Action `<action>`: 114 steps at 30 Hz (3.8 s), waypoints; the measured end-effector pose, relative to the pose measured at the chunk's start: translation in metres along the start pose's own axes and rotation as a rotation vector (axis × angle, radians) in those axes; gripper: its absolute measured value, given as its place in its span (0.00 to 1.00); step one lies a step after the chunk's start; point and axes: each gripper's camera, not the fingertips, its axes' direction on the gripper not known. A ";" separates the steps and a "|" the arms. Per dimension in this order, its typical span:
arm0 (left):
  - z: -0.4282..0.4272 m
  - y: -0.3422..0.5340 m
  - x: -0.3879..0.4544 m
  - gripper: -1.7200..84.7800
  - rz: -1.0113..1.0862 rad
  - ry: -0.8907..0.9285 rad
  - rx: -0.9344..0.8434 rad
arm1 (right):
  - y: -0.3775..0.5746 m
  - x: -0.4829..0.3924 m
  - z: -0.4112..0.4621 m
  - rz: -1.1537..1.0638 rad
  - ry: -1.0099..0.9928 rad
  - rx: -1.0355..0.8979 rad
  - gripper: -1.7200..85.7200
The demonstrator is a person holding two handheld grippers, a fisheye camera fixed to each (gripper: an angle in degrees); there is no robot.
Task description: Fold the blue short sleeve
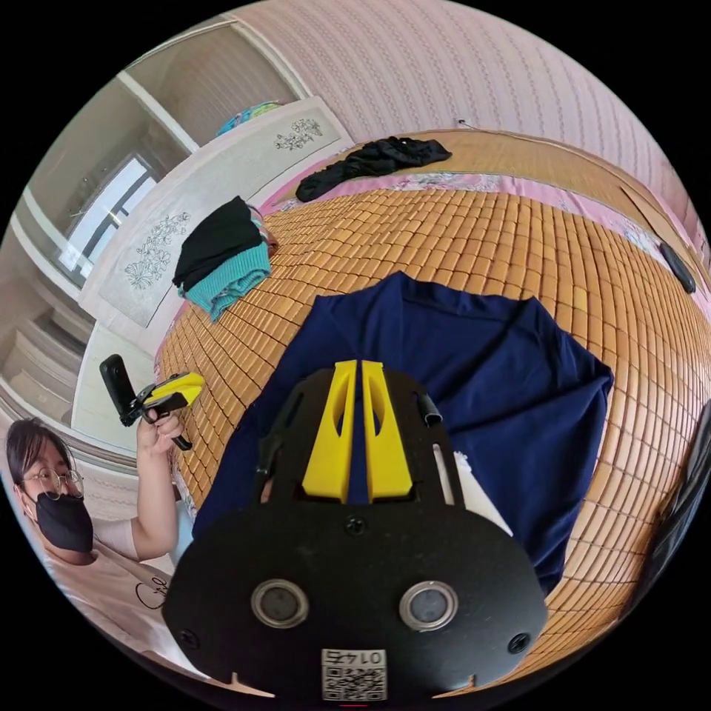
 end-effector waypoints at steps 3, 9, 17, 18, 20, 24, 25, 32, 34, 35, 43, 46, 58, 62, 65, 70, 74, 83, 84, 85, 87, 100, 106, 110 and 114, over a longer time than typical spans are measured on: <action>0.017 -0.006 0.014 0.08 0.036 -0.067 -0.053 | 0.000 0.006 -0.001 -0.010 0.008 0.016 0.03; 0.060 -0.016 0.047 0.10 0.112 -0.242 -0.160 | -0.024 -0.024 0.022 -0.146 0.021 -0.028 0.04; 0.088 -0.026 0.064 0.10 0.126 -0.256 -0.168 | -0.025 -0.024 0.043 -0.161 0.155 -0.106 0.05; 0.087 -0.026 0.066 0.10 0.131 -0.255 -0.150 | -0.022 -0.018 0.040 -0.146 0.174 -0.105 0.05; 0.084 -0.032 0.078 0.09 0.165 -0.191 -0.101 | -0.019 -0.008 0.037 -0.128 0.175 -0.116 0.06; 0.103 -0.042 0.102 0.09 0.214 -0.077 -0.109 | -0.015 0.012 0.039 -0.090 0.120 -0.129 0.07; 0.118 -0.044 0.108 0.10 0.230 -0.085 -0.157 | -0.015 0.016 0.037 -0.077 0.110 -0.106 0.07; 0.173 -0.047 0.126 0.09 0.311 -0.246 -0.341 | -0.008 0.031 0.033 -0.052 0.042 -0.095 0.06; 0.174 -0.049 0.123 0.07 0.293 -0.249 -0.335 | -0.006 0.029 0.032 -0.084 0.056 -0.110 0.05; 0.175 -0.051 0.122 0.07 0.285 -0.239 -0.329 | -0.006 0.029 0.032 -0.090 0.058 -0.116 0.04; 0.170 -0.059 0.123 0.06 0.369 -0.251 -0.331 | -0.008 0.038 0.012 -0.097 0.054 -0.118 0.01; 0.166 -0.063 0.121 0.06 0.390 -0.228 -0.325 | -0.008 0.047 0.001 -0.084 0.031 -0.111 0.01; 0.148 -0.082 0.064 0.11 0.172 -0.116 -0.279 | 0.015 0.078 -0.038 -0.060 -0.047 -0.105 0.02; 0.107 -0.090 0.025 0.09 0.023 -0.110 -0.098 | 0.028 0.104 -0.099 -0.041 0.024 0.003 0.03; 0.102 -0.101 -0.005 0.09 -0.056 -0.004 -0.007 | 0.040 0.138 -0.145 0.009 0.178 0.074 0.05; 0.140 -0.142 -0.029 0.11 -0.080 -0.087 -0.111 | 0.035 0.176 -0.159 0.032 0.317 0.006 0.11; 0.183 -0.173 -0.037 0.13 -0.071 -0.211 -0.206 | 0.029 0.201 -0.147 0.062 0.313 -0.055 0.13; 0.202 -0.196 -0.040 0.02 -0.053 -0.210 -0.260 | 0.046 0.216 -0.184 0.014 0.168 0.001 0.03; 0.200 -0.197 -0.039 0.01 -0.055 -0.214 -0.243 | 0.049 0.219 -0.196 0.030 0.190 0.026 0.03; 0.194 -0.202 -0.037 0.01 -0.067 -0.205 -0.205 | 0.051 0.223 -0.210 0.053 0.198 0.060 0.03; 0.187 -0.210 -0.034 0.01 -0.092 -0.185 -0.151 | 0.053 0.230 -0.231 0.086 0.177 0.111 0.03; 0.124 -0.228 0.033 0.01 0.025 -0.187 0.049 | 0.073 0.185 -0.362 0.004 0.173 0.316 0.03; 0.065 -0.147 0.064 0.01 0.128 -0.137 0.043 | 0.168 0.147 -0.403 -0.113 0.078 0.317 0.03; 0.036 -0.076 0.081 0.01 0.129 -0.069 0.015 | 0.236 0.140 -0.412 -0.103 0.024 0.275 0.03; 0.033 -0.029 0.096 0.01 0.094 -0.025 -0.027 | 0.304 0.145 -0.400 -0.037 -0.038 0.234 0.03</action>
